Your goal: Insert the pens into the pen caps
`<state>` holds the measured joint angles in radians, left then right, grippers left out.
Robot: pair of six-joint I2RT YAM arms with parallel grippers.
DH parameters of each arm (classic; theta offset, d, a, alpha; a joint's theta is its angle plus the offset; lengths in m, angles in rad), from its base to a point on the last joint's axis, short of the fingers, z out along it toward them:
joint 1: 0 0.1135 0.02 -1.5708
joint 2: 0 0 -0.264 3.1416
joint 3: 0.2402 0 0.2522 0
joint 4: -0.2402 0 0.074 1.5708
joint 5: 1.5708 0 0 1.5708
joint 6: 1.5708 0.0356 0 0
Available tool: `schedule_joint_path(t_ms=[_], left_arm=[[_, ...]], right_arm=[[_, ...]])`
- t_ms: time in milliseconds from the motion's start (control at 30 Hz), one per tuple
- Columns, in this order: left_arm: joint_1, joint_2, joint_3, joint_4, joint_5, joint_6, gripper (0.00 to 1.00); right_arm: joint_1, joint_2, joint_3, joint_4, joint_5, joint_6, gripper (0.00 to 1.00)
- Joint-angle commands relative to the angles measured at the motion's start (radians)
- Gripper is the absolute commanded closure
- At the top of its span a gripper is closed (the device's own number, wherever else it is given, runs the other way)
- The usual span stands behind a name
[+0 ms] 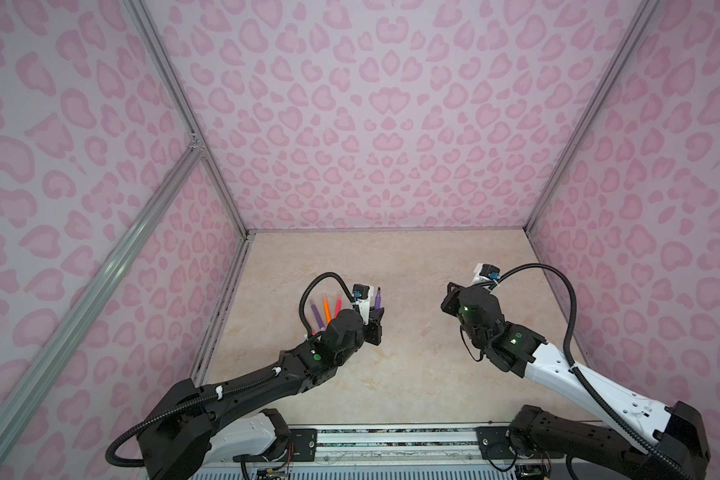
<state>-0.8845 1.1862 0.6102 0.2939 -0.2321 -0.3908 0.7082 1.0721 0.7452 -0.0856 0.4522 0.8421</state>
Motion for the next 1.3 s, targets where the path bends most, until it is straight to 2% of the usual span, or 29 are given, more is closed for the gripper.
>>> schedule_joint_path(t_ms=[0, 67, 133, 267, 367, 500, 733, 1267], left_arm=[[-0.001, 0.031, 0.027, 0.048, 0.115, 0.004, 0.96], [-0.001, 0.064, 0.045, 0.051, 0.169, 0.003, 0.96], [-0.001, 0.094, 0.058, 0.054, 0.209, -0.003, 0.96], [-0.002, 0.159, 0.095, 0.057, 0.314, -0.007, 0.96], [-0.003, 0.22, 0.125, 0.067, 0.407, -0.022, 0.97], [-0.008, 0.282, 0.15, 0.085, 0.473, -0.065, 0.97], [-0.021, 0.316, 0.132, 0.148, 0.506, -0.132, 0.97], [-0.041, 0.338, 0.141, 0.158, 0.508, -0.145, 0.97]], right_arm=[[-0.066, 0.034, -0.092, 0.127, -0.157, 0.007, 1.0], [-0.146, 0.084, -0.096, 0.157, -0.288, 0.04, 1.0], [-0.185, 0.123, -0.063, 0.128, -0.371, 0.03, 1.0], [-0.19, 0.154, -0.031, 0.095, -0.378, 0.004, 1.0], [-0.19, 0.142, -0.057, 0.144, -0.403, 0.014, 1.0], [-0.169, 0.111, -0.089, 0.216, -0.43, 0.013, 1.0], [-0.094, 0.028, -0.144, 0.325, -0.383, -0.028, 1.0], [0.01, 0.035, -0.156, 0.435, -0.368, -0.059, 1.0]])
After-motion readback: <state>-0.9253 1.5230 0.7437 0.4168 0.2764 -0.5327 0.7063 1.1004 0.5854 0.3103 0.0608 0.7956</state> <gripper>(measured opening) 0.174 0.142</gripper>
